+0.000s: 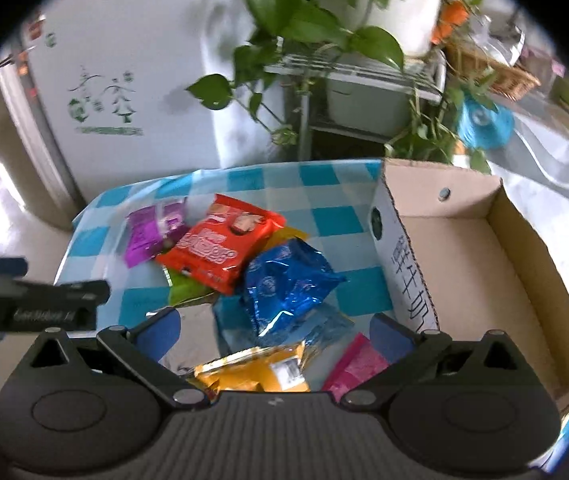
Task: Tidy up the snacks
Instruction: 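Move the right gripper over the pile toward the long yellow bag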
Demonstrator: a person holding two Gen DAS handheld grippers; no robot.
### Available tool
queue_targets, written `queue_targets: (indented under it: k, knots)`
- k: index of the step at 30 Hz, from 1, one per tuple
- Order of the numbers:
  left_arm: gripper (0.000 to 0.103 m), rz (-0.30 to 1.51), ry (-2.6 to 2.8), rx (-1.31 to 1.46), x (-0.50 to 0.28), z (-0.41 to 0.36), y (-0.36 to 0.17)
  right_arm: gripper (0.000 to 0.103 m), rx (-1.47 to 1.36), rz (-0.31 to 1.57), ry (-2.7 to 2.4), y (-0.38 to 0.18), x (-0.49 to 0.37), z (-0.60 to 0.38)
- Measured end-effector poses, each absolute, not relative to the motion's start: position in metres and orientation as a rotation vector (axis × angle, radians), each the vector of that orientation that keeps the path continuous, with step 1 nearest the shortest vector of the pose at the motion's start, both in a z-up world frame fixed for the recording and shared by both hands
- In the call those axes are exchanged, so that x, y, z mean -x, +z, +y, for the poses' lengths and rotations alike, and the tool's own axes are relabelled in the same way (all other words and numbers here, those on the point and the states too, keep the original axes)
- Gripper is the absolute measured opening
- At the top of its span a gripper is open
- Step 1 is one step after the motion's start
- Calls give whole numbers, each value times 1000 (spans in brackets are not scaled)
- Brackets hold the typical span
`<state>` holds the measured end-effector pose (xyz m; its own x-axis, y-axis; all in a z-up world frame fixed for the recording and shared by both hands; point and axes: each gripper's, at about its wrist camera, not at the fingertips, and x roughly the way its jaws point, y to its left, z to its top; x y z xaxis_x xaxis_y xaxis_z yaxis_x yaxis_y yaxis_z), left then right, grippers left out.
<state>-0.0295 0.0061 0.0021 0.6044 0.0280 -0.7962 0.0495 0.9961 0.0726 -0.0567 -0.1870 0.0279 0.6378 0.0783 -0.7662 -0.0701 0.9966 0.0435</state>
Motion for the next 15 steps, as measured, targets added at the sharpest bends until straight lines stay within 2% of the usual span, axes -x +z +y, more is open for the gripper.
queue_targets:
  k: [15]
  knots:
    - [101, 948, -1, -108, 34, 1, -1, 103, 7, 950, 30, 12, 41, -174]
